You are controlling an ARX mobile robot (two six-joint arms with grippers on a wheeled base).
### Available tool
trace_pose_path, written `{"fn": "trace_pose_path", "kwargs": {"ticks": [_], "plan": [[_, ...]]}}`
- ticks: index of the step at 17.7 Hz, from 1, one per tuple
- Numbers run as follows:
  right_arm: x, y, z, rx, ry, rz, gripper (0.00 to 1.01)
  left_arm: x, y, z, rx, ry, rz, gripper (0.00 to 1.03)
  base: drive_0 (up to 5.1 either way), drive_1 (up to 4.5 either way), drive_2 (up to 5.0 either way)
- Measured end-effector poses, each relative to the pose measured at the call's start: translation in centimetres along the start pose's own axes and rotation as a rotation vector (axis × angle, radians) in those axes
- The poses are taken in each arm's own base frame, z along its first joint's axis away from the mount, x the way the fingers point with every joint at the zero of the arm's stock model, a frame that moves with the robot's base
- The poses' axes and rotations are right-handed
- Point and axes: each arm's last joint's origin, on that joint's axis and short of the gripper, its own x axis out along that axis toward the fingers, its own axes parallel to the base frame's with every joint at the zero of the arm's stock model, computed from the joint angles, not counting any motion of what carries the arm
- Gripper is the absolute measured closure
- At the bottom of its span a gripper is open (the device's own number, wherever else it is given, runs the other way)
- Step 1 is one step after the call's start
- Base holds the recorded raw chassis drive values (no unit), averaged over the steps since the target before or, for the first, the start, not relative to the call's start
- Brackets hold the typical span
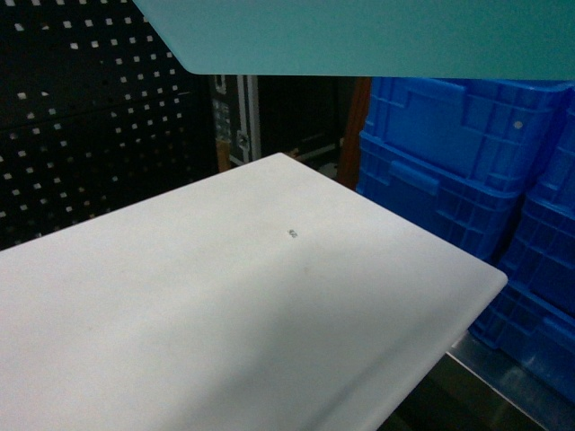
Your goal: Stack blue boxes stably on right
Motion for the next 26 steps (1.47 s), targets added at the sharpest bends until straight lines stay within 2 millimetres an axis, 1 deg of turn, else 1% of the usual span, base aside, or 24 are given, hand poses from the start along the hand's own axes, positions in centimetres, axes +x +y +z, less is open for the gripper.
{"fn": "trace_pose_path", "kwargs": {"ticks": [26], "plan": [[0.0,0.0,0.0,0.0,0.0,0.0,0.94,0.0,0.0,0.01,0.0,0.0,0.0,1.01,-1.6,-1.55,-1.6]]}}
